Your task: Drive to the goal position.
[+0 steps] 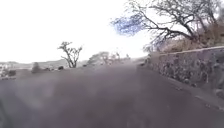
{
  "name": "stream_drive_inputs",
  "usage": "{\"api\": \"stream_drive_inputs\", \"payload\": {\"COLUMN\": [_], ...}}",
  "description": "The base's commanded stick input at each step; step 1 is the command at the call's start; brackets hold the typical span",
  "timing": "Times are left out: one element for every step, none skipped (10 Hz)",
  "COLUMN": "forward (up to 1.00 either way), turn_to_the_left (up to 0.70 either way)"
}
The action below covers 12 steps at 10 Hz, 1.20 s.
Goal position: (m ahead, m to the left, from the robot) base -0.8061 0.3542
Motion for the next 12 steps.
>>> {"api": "stream_drive_inputs", "payload": {"forward": [0.70, 0.70, 0.70, 0.70, 0.70, 0.70, 0.70, 0.70, 0.70, 0.70, 0.70, 0.70], "turn_to_the_left": [0.00, 0.00, 0.00, 0.00, 0.00, 0.00, 0.00, 0.00, 0.00, 0.00, 0.00, 0.00]}}
